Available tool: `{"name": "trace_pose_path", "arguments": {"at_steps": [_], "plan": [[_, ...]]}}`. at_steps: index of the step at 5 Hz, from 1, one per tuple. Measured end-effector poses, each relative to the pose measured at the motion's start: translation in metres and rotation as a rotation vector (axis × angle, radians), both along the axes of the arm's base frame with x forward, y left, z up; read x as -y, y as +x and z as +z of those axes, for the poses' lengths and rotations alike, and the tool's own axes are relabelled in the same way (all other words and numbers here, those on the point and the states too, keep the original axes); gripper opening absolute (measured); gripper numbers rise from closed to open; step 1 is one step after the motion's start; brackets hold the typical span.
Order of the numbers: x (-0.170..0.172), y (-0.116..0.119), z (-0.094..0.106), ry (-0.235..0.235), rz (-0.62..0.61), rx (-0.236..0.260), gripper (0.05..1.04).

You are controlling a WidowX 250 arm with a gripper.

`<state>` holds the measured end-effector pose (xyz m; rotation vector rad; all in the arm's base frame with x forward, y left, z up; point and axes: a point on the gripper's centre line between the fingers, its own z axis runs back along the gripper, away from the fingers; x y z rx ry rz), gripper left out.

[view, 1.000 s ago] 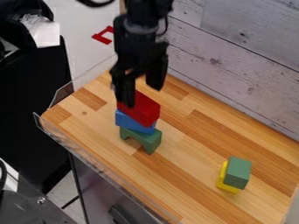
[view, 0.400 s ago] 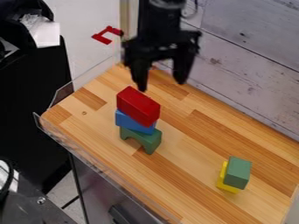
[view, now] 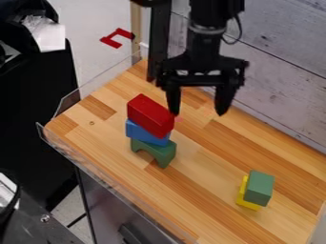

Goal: Put the red block on top of the blue block

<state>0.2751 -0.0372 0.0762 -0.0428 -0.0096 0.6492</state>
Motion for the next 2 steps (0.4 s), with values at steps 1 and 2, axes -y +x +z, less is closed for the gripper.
{"name": "trace_pose_path", "arguments": {"at_steps": [1, 2], "plan": [[0.0076, 0.0013, -0.0003, 0.049, -0.091, 0.024, 1.000], [0.0167, 0.0016, 0.0003, 0.117, -0.204, 0.046, 1.000]]}}
